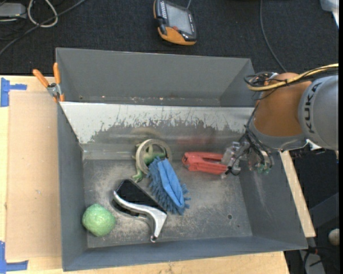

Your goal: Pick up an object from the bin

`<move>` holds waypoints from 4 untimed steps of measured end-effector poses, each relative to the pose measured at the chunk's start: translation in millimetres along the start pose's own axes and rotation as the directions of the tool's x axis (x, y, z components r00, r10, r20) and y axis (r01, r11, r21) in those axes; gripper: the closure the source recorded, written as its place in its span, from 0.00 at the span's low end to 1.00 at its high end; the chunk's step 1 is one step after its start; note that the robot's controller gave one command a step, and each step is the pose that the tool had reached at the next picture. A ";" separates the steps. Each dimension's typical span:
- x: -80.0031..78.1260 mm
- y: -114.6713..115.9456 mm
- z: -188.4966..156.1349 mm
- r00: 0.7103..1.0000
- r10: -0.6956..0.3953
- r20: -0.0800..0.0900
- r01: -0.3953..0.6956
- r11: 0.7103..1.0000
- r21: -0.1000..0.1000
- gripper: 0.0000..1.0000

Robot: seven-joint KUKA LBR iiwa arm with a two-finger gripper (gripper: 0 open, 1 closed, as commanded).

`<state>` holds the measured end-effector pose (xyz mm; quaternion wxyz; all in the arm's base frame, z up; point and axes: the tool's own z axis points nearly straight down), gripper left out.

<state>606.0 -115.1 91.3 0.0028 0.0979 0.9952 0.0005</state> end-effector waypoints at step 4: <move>3.5 0.5 -54.6 1.000 -0.004 -0.013 0.004 1.000 0.000 1.00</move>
Offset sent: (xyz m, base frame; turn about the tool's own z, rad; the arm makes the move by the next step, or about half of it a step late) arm -0.0005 0.0004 0.0145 -0.0008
